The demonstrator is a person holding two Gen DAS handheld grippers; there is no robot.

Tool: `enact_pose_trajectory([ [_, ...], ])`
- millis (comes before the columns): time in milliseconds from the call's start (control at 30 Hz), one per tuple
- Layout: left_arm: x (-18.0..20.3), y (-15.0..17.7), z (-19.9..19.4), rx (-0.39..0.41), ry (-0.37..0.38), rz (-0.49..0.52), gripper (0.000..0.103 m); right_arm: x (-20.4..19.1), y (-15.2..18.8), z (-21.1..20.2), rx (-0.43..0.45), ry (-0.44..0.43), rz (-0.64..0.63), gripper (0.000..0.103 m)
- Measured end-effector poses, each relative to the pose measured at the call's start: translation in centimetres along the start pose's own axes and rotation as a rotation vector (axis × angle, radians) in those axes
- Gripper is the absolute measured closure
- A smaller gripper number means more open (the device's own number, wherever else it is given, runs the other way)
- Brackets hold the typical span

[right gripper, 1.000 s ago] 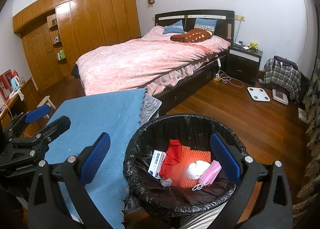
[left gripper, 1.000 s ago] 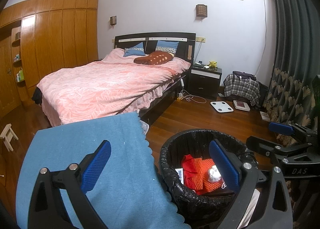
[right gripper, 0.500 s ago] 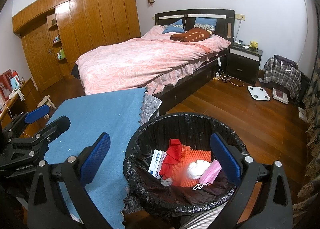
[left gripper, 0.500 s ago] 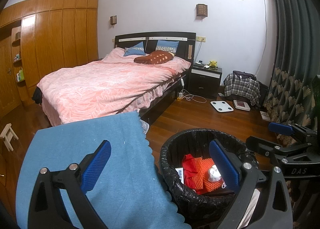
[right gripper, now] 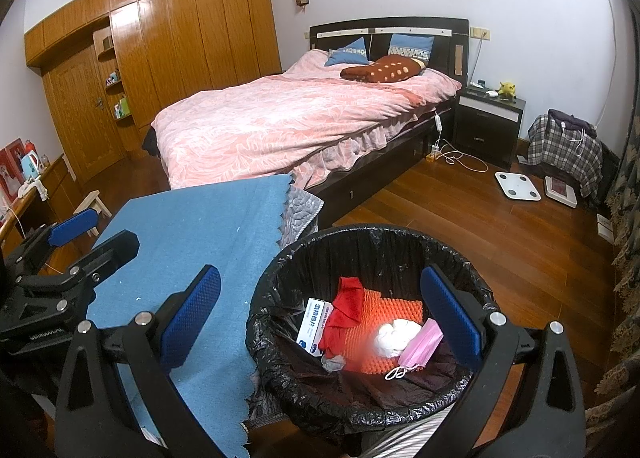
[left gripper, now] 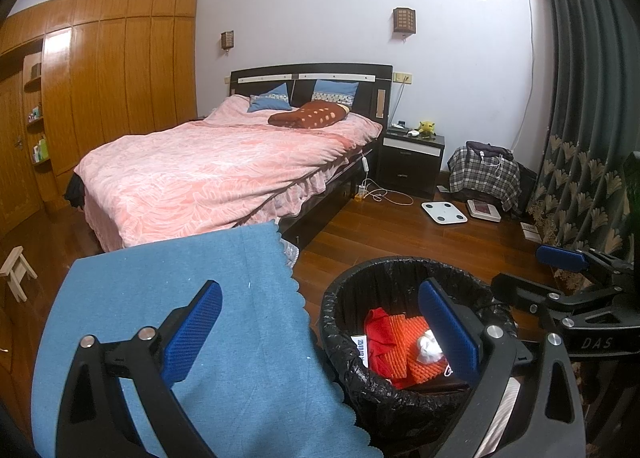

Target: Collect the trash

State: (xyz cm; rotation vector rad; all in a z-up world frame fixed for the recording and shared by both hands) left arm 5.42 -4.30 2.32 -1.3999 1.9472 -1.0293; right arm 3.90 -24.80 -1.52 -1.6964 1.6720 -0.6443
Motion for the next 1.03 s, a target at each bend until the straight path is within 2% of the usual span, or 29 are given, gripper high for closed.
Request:
enact_pose_trajectory([
  [1033,-0.07,0.47,0.14,-0.012,0.005,-0.002,0.006,-0.24,0.20,0.14,-0.007,0.000,0.003,0.006],
])
Point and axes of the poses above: each gripper's, at about its wrist camera, not at the fingertips, and z roughly the way its jaws point, x to its right, y to its underside, the point moved 1 cm from there along z, roughly the way its jaws point, and after that the axes turned 5 degrees about -x, right-handed, at the moved point
